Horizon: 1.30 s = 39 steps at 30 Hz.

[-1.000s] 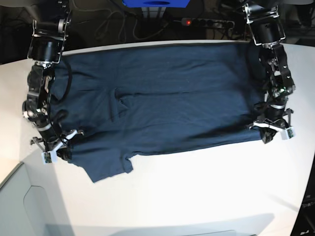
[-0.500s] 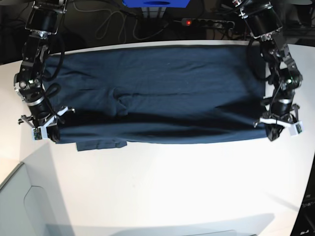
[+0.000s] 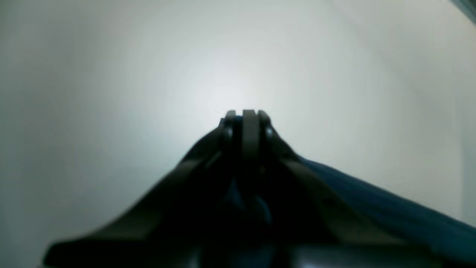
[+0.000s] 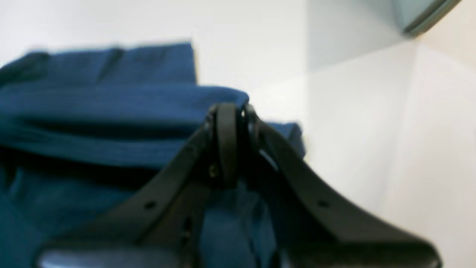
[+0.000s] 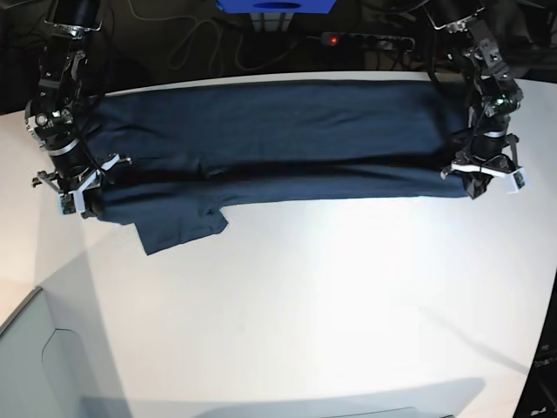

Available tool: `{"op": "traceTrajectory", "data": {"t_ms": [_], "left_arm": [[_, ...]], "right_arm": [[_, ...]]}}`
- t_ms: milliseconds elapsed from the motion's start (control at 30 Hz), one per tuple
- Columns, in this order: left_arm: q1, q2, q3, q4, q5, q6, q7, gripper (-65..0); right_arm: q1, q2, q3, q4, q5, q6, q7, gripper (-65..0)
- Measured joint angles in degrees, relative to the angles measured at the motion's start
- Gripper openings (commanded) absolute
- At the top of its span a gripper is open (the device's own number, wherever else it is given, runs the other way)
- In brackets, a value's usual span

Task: Fold the T-shirt properly
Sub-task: 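Grasp the hem corners and fold the hem up over the shirt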

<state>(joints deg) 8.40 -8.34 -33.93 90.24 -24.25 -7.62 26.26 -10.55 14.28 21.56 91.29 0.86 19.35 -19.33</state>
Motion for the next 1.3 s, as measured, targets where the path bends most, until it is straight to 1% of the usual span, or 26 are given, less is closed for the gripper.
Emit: {"op": "traceTrajectory", "data": {"t_ms": [167, 233, 333, 433, 500, 567, 667, 833, 867, 933, 1067, 1100, 1300], "left_arm": [[0.02, 0.46, 0.00, -0.04, 0.00, 0.00, -0.26, -65.0], [0.02, 0.57, 0.00, -0.04, 0.00, 0.00, -0.26, -65.0], [0.20, 0.59, 0.00, -0.04, 0.00, 0.00, -0.26, -65.0], [0.33, 0.59, 0.00, -0.04, 0.00, 0.02, -0.28, -65.0], [0.35, 0.63, 0.00, -0.09, 0.00, 0.00, -0.24, -65.0], [0.35, 0.61, 0.00, -0.09, -0.02, 0.02, -0.26, -65.0], [0.46, 0.59, 0.00, -0.09, -0.02, 0.00, -0.26, -65.0], [1.46, 0.63, 0.02, -0.11, -0.04, -0.04, -0.22, -64.8], [1.62, 0.83, 0.00, -0.11, 0.00, -0.02, -0.24, -64.9], [1.73, 1.40, -0.44, -0.13, 0.02, 0.04, -0.24, -64.9], [1.70, 1.84, -0.22, -0.13, 0.02, 0.04, -0.24, -65.0], [1.68, 1.81, -0.15, -0.13, 0.00, 0.04, -0.26, -65.0], [1.55, 1.81, -0.13, 0.02, -0.11, 0.04, -0.26, -65.0]], "right_arm": [[-0.79, -0.02, 0.00, -1.03, -0.17, 0.00, 0.15, -63.5], [-0.92, 0.02, 0.00, -1.03, -0.17, 0.00, -0.87, -57.7], [-0.61, -0.02, 0.00, -0.96, -0.20, 0.00, -5.07, -47.5], [-0.44, 0.04, 0.20, -0.81, -0.17, 0.00, -5.55, -35.9], [-0.46, 0.04, 0.28, 0.00, -0.35, 0.00, -5.86, -30.7], [-0.83, 0.04, 0.33, 2.38, -0.42, 0.00, -6.01, -27.6], [-0.81, 0.15, 0.42, 7.32, -0.31, 0.00, -5.81, -24.9], [-0.52, 0.17, 0.15, 11.39, -0.02, 0.00, -5.84, -24.7], [-0.31, 0.15, 0.00, 11.39, -0.17, 0.00, -6.27, -24.0], [1.22, 0.15, -1.53, 11.19, -0.33, -0.02, -9.38, -21.6], [7.87, 0.26, -6.27, 6.56, 0.26, 0.02, -14.84, -20.8], [9.68, 0.17, -7.19, 4.72, 0.48, 0.46, -15.96, -20.8], [17.42, 0.02, -9.66, -7.98, -0.37, 1.05, -17.03, -20.5]]}}
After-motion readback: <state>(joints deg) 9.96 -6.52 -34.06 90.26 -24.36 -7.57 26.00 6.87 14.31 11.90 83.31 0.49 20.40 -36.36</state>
